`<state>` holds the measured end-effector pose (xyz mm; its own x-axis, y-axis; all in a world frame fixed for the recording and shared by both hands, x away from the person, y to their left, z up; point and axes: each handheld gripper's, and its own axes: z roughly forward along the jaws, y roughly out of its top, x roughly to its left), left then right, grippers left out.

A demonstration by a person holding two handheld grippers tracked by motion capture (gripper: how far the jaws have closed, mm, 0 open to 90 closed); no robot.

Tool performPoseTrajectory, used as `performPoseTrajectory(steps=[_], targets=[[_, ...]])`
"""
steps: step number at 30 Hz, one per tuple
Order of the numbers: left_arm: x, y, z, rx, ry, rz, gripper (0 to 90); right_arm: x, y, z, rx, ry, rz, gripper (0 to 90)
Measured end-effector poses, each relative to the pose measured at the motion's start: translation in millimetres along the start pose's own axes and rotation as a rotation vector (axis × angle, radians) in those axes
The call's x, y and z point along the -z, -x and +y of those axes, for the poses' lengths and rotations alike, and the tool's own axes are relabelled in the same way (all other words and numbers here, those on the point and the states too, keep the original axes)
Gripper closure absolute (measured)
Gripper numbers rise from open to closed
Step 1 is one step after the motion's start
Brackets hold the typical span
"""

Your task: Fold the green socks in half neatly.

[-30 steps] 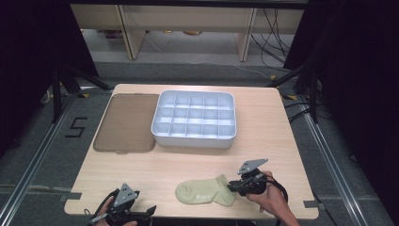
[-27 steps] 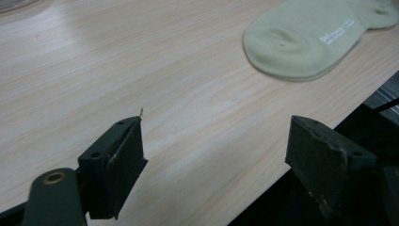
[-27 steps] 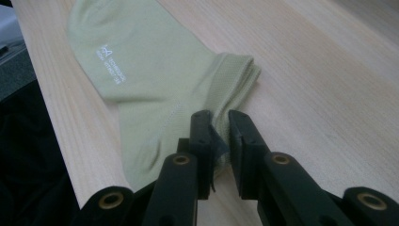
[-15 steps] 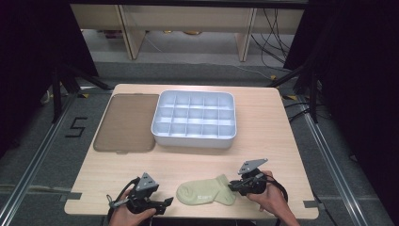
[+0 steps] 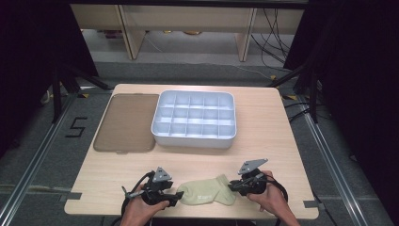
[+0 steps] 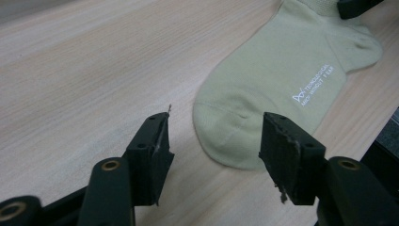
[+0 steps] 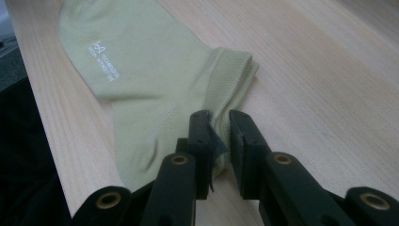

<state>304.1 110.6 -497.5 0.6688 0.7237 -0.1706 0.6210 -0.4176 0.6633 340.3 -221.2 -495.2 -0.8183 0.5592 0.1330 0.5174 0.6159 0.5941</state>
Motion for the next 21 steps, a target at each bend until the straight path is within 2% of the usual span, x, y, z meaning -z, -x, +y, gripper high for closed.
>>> performPoseTrajectory(steps=[3,5,6,7,10,13,15,17,18,21], targets=[[-5.0,0.7,0.8,0.004,-0.009,0.008,45.7,0.3,-0.1,0.0,0.002,0.001,0.001,79.7],[-6.7,2.4,1.1,0.012,-0.016,-0.003,47.6,-0.9,-0.4,-0.5,0.0,0.015,-0.001,79.6],[-7.1,3.1,1.3,-0.005,-0.03,-0.003,47.6,0.3,0.0,-0.1,0.002,0.001,0.001,79.6],[-9.0,4.3,1.2,0.002,-0.026,-0.006,49.1,0.2,-0.3,-0.1,-0.002,0.001,0.001,79.5],[-9.0,5.6,2.1,-0.015,-0.038,-0.004,53.7,0.5,-2.3,-0.1,-0.018,-0.014,0.007,79.4],[-10.9,6.4,1.3,-0.022,-0.049,-0.006,55.9,-0.9,-2.6,-0.5,-0.011,0.006,0.01,79.3],[-11.7,7.3,0.3,-0.008,-0.05,-0.015,58.6,-1.5,-1.3,0.0,0.007,0.008,0.008,79.3],[-12.5,7.9,-0.2,0.01,-0.027,-0.02,60.9,-2.0,-0.8,0.1,0.015,0.008,0.02,79.3],[-9.8,4.4,-0.2,-0.009,-0.056,-0.021,63.6,-0.4,-2.0,0.0,0.0,-0.007,0.008,79.2],[-10.7,4.2,-1.1,0.005,-0.038,-0.018,69.9,-1.5,-2.9,-0.5,-0.008,0.007,0.005,79.1]])
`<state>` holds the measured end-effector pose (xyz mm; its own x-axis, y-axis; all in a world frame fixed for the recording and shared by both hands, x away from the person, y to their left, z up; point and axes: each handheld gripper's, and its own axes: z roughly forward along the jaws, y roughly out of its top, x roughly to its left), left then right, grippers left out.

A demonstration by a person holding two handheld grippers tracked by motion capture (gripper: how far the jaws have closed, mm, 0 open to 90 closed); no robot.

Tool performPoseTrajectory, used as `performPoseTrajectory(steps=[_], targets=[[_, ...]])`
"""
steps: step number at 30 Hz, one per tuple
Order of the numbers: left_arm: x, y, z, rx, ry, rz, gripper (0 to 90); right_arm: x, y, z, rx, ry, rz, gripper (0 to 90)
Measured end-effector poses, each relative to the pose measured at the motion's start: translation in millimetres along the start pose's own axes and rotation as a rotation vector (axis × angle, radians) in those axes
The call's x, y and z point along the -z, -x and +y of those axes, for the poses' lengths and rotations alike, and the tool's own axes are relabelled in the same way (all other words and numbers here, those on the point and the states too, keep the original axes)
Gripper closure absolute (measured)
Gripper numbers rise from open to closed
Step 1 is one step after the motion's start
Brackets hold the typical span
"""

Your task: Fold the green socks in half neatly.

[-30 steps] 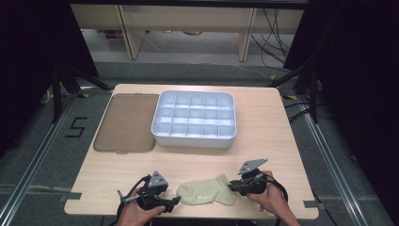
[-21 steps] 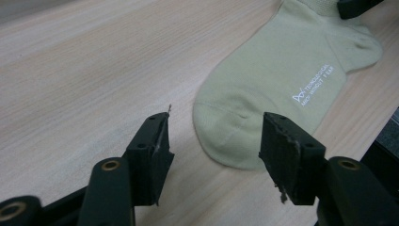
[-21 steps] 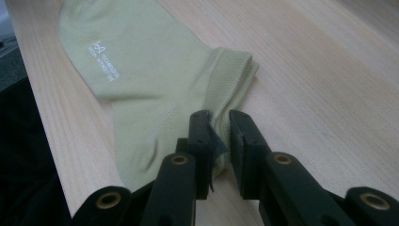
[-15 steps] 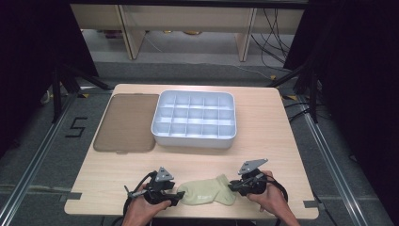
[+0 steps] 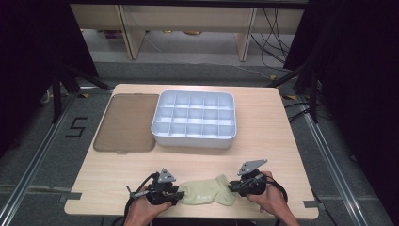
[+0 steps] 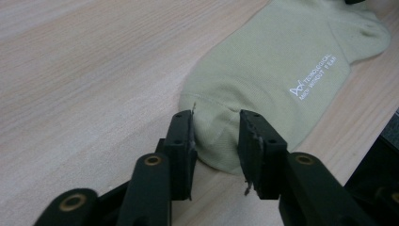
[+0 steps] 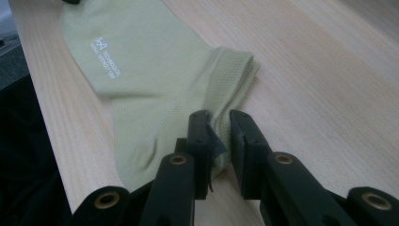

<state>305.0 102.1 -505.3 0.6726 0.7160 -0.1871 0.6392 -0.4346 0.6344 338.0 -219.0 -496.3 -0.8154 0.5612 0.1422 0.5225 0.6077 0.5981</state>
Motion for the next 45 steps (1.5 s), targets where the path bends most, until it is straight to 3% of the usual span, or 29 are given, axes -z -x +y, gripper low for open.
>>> performPoseTrajectory(steps=[8,12,15,16,18,20,22,23,25,28,32,34,36,39,45], targets=[[-1.7,-2.3,-1.4,0.043,0.018,-0.049,82.5,0.5,-0.3,-0.1,-0.005,-0.014,0.005,78.8],[1.4,-3.3,1.0,0.007,0.008,-0.05,83.5,-0.5,0.5,-0.4,-0.003,0.005,0.003,76.9],[5.3,-4.1,2.9,-0.007,0.013,-0.047,83.6,0.9,-1.1,0.0,-0.035,0.006,0.008,72.6],[5.7,-3.1,2.8,0.008,0.022,-0.045,83.6,2.3,0.5,0.7,-0.028,0.014,-0.007,69.2],[6.6,-3.6,2.9,0.002,0.015,-0.046,83.6,3.3,1.8,1.2,-0.035,0.036,-0.005,64.9],[7.0,-4.4,3.7,-0.019,0.009,-0.051,83.6,9.8,-0.5,2.8,-0.037,0.054,-0.038,63.5],[7.6,-4.2,4.5,-0.028,0.009,-0.048,83.6,12.6,-2.3,4.1,-0.024,0.056,-0.041,65.4],[8.0,-4.1,5.1,-0.023,0.011,-0.046,83.6,13.8,-7.9,7.7,0.036,0.087,-0.012,74.2],[11.4,-4.5,6.7,-0.034,0.004,-0.047,83.6,14.3,-10.9,9.3,0.057,0.097,-0.01,77.2],[16.0,-6.3,11.1,-0.047,-0.002,-0.059,83.6,12.1,-27.0,19.1,0.105,0.119,0.021,84.2],[19.4,-7.6,14.0,-0.063,-0.004,-0.059,83.4,4.9,-34.5,23.7,0.127,0.112,0.04,86.7],[20.5,-7.1,15.2,-0.049,0.005,-0.061,83.3,-1.6,-38.0,25.8,0.141,0.105,0.046,88.1],[22.1,-7.4,16.7,-0.071,-0.007,-0.067,83.4,-6.7,-41.3,27.1,0.15,0.096,0.053,88.8],[23.0,-8.5,18.6,-0.068,-0.014,-0.067,83.4,-17.0,-47.5,32.1,0.193,0.084,0.081,89.4],[28.7,-10.1,24.1,-0.074,-0.013,-0.078,83.3,-30.9,-59.0,36.5,0.208,0.056,0.106,89.4]])
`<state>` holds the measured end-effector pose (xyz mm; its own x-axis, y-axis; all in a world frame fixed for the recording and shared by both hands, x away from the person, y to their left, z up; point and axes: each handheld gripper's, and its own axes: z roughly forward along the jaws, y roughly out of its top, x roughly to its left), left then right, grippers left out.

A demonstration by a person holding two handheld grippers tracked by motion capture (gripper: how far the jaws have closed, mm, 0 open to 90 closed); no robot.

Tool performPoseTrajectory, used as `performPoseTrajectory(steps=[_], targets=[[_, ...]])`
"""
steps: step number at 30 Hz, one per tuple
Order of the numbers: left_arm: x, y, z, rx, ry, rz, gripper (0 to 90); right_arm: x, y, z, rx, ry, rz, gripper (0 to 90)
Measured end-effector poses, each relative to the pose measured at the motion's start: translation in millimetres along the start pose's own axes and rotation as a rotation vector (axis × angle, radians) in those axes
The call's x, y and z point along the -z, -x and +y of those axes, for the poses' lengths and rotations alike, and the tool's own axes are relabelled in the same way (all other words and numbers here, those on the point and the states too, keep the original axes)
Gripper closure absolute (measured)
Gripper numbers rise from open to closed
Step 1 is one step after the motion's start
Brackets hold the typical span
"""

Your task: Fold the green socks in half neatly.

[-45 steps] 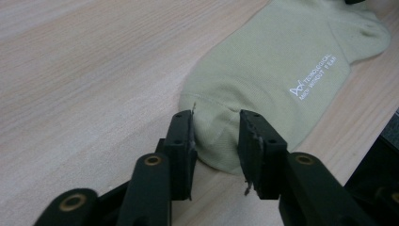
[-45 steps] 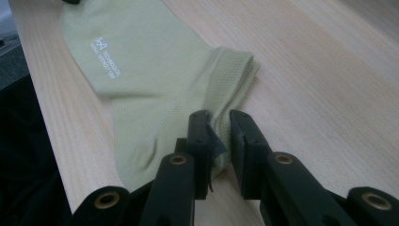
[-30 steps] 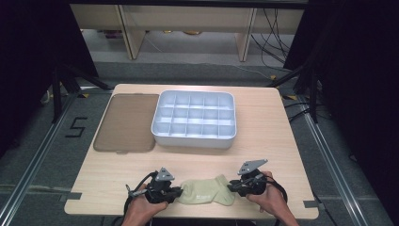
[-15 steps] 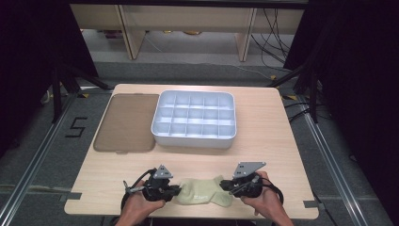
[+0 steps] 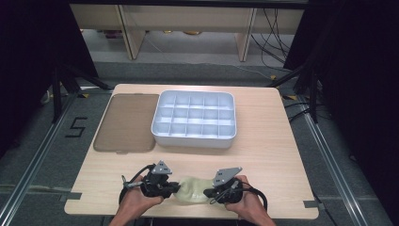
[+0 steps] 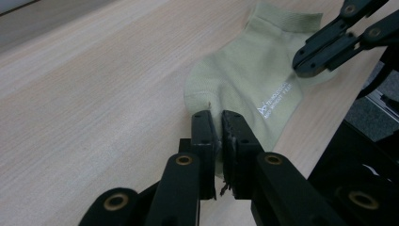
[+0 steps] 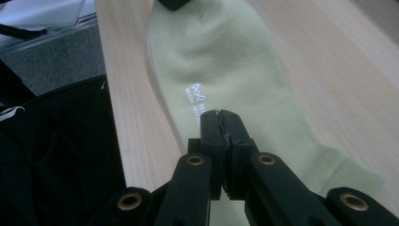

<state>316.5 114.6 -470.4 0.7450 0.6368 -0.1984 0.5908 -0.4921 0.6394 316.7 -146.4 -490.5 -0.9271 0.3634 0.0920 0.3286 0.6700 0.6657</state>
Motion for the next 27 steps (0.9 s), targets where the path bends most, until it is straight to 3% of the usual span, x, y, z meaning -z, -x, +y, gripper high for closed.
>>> performPoseTrajectory(steps=[9,12,18,24,27], targets=[[13.7,-3.3,6.4,-0.005,0.012,0.001,83.4,-23.2,-1.2,6.0,0.018,-0.041,0.024,90.0],[14.8,-2.6,7.9,0.005,0.022,0.001,83.4,-25.9,-2.1,7.6,0.009,-0.036,0.023,90.0],[17.2,0.8,15.2,-0.023,0.027,-0.002,83.4,-26.6,-2.0,8.4,0.017,-0.038,0.024,90.0],[16.7,1.8,18.4,-0.021,0.03,0.002,83.1,-2.4,10.3,7.2,0.005,0.033,-0.021,90.0],[17.7,4.1,20.8,-0.031,0.027,-0.01,83.0,10.0,16.5,2.1,-0.016,0.035,-0.047,90.0]])
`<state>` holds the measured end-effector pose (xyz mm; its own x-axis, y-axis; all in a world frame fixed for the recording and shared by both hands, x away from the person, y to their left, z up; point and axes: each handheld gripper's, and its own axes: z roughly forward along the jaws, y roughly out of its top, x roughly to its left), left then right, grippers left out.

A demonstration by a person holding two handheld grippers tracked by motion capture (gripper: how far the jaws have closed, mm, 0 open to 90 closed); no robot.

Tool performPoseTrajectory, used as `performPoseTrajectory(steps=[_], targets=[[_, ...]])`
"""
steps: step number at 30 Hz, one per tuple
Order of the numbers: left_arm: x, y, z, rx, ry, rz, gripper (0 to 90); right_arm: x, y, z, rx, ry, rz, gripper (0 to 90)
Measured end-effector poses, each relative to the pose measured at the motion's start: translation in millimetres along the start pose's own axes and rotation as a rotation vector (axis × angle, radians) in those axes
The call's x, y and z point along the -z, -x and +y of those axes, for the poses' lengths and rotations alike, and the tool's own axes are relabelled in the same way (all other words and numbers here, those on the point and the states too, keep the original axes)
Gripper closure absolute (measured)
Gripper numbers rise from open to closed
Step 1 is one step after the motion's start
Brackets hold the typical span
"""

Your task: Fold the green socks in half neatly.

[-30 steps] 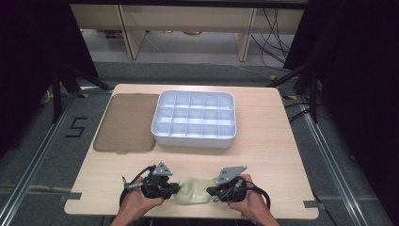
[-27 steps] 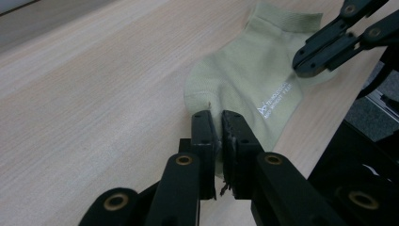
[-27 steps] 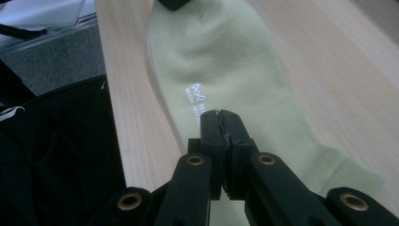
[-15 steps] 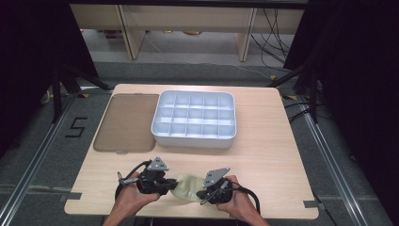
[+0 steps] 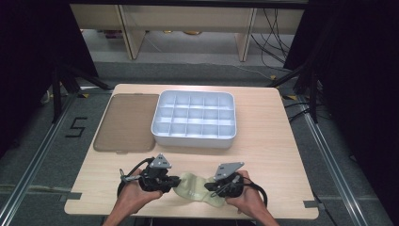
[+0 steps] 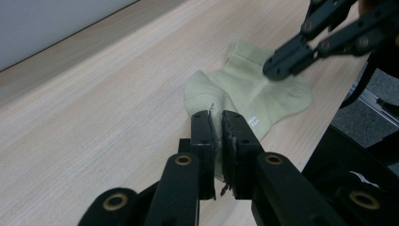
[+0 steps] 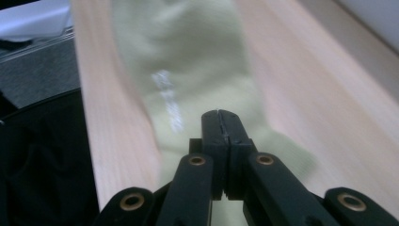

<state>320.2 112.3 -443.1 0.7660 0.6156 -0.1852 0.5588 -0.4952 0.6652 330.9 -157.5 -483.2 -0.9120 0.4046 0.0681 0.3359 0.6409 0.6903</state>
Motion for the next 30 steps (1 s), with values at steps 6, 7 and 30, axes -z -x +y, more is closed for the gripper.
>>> performPoseTrajectory(steps=[6,7,30], targets=[[0.1,6.8,5.9,-0.013,0.004,0.004,82.8,19.3,11.2,-20.7,-0.051,-0.016,-0.074,90.0],[-2.0,9.4,7.6,-0.017,0.001,-0.002,82.9,19.5,11.8,-25.0,-0.057,-0.031,-0.065,90.0],[-38.6,42.4,46.9,-0.107,-0.002,-0.074,83.5,19.0,15.9,-30.2,-0.095,-0.031,-0.053,89.2]])
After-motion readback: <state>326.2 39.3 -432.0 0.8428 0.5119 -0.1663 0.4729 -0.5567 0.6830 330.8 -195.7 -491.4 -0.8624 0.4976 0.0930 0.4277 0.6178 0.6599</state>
